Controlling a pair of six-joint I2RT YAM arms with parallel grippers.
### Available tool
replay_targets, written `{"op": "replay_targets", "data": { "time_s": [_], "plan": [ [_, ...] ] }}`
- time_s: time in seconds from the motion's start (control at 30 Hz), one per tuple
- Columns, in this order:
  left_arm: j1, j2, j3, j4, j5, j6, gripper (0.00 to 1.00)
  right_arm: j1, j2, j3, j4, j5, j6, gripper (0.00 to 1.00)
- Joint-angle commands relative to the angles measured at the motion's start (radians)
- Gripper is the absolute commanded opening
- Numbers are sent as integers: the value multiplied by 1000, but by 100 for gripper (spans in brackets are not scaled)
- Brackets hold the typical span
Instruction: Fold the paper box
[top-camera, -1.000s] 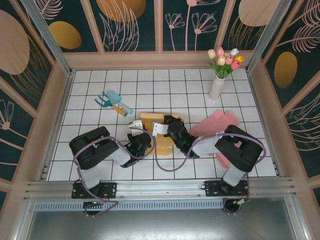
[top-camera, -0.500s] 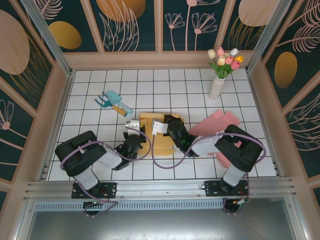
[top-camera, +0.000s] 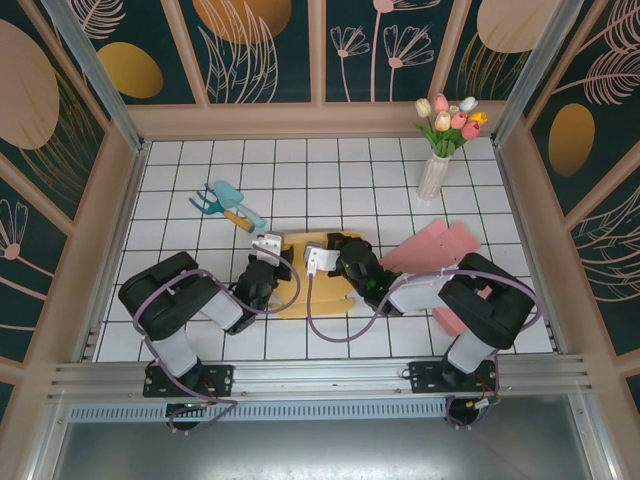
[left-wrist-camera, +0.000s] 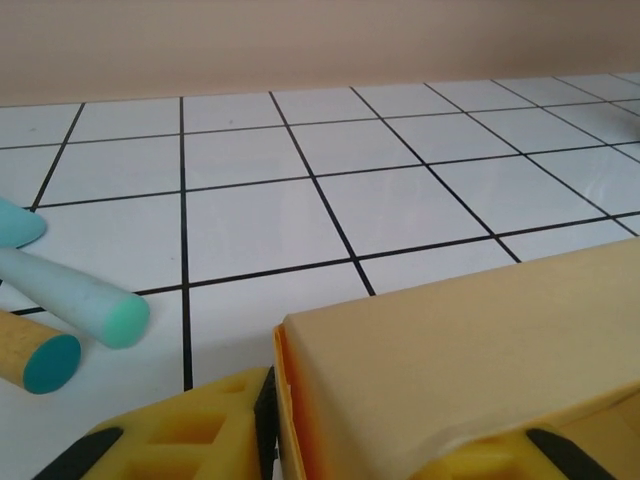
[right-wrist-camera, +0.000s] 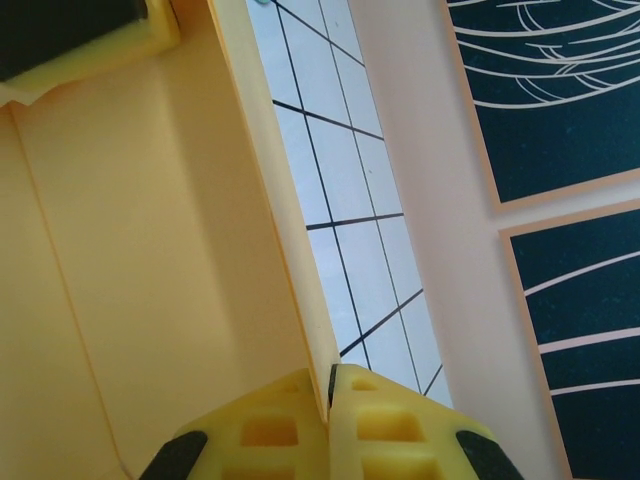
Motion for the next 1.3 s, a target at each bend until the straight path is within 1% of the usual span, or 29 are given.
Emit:
{"op": "replay_targets", "data": {
  "time_s": [0.0, 0.1, 0.13, 0.23, 0.3, 0.33, 0.47, 0.5, 0.57, 0.67, 0.8, 0.9, 1.03, 1.1, 1.27],
  "plan": [
    [8, 39, 47, 6, -4, 2, 26, 7, 40, -45, -215, -118, 79, 0],
    [7, 59, 77, -63, -164, -43, 14, 7, 56, -35, -219, -79, 83, 0],
    [6, 59, 81, -93, -250, -64, 10, 7, 59, -33, -217, -63, 83, 0],
    [6, 42, 101, -204, -444, -116, 3, 5, 61, -31, -212, -42, 82, 0],
    [6, 38, 109, -242, -498, -127, 1, 1, 61, -24, -214, -39, 92, 0],
    [7, 40, 109, -248, -507, -127, 0, 0, 63, -20, -214, -37, 97, 0],
    [6, 71, 148, -335, -575, -164, 0, -5, 88, -16, -199, -8, 98, 0],
    [6, 79, 155, -345, -575, -170, 0, -5, 93, -16, -196, -4, 98, 0],
    [7, 82, 167, -350, -541, -172, 1, -5, 95, -13, -195, -8, 104, 0],
    [6, 65, 154, -312, -435, -158, 7, -4, 89, -15, -197, -20, 123, 0],
    [6, 22, 118, -257, -293, -137, 20, -4, 88, -14, -199, -30, 137, 0],
    [7, -13, 92, -238, -220, -137, 28, -4, 95, -8, -202, -36, 145, 0],
    [7, -37, 63, -216, -141, -140, 37, -2, 94, -7, -202, -40, 155, 0],
    [6, -71, 50, -215, -111, -144, 40, -1, 88, -9, -203, -39, 157, 0],
    [6, -89, 15, -184, -44, -158, 45, 1, 82, -9, -209, -39, 159, 0]
  ]
}}
